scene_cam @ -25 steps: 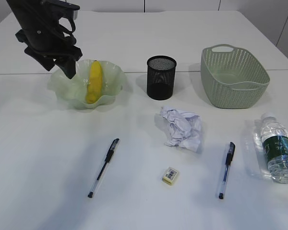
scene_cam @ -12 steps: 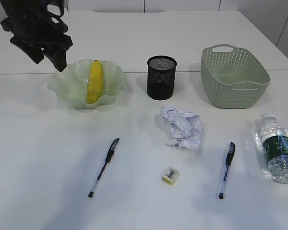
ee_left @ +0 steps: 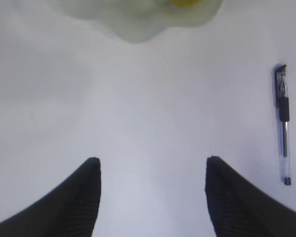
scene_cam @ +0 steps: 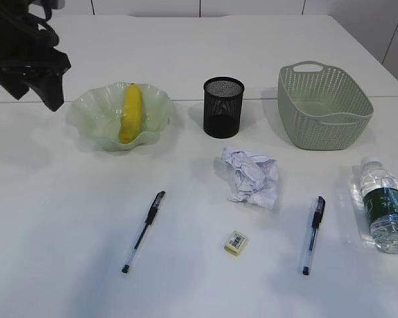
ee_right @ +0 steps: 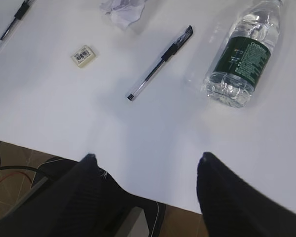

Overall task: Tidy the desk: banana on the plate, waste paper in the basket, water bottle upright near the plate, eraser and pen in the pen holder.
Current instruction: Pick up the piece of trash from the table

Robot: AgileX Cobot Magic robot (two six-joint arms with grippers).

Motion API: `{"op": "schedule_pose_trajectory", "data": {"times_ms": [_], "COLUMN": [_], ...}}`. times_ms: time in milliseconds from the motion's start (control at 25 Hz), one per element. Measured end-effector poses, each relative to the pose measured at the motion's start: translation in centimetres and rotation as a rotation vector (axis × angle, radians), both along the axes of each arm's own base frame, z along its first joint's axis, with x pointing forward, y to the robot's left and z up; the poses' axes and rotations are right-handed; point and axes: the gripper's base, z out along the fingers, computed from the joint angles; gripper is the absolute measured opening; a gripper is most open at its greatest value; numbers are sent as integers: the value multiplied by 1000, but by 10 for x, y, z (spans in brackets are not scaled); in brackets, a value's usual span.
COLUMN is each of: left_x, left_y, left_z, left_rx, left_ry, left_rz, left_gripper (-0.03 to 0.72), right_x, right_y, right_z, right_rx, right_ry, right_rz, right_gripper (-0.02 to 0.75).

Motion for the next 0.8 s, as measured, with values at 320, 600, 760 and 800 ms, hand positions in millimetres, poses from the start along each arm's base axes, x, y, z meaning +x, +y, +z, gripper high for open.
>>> {"op": "schedule_pose_trajectory", "data": {"times_ms": [320, 600, 760, 800], "left_x": [-46, -106, -144, -153], "left_y": [13, 30, 41, 43], "left_z": [10, 23, 23, 22], "left_rx": [-7, -50, -70, -74], "left_ry": [18, -83, -125, -134], "left_rz": [50, 91, 104, 107], "left_gripper": [466, 465, 465, 465], "right_x": [0, 0, 1, 1], "right_y": [0, 4, 10, 11], "right_z": [0, 1, 4, 5], "right_rx": [3, 43, 102, 118], "right_ry": [1, 0, -28, -38], "right_rz": [2, 8, 41, 54], "right_gripper": [461, 462, 462, 462]}}
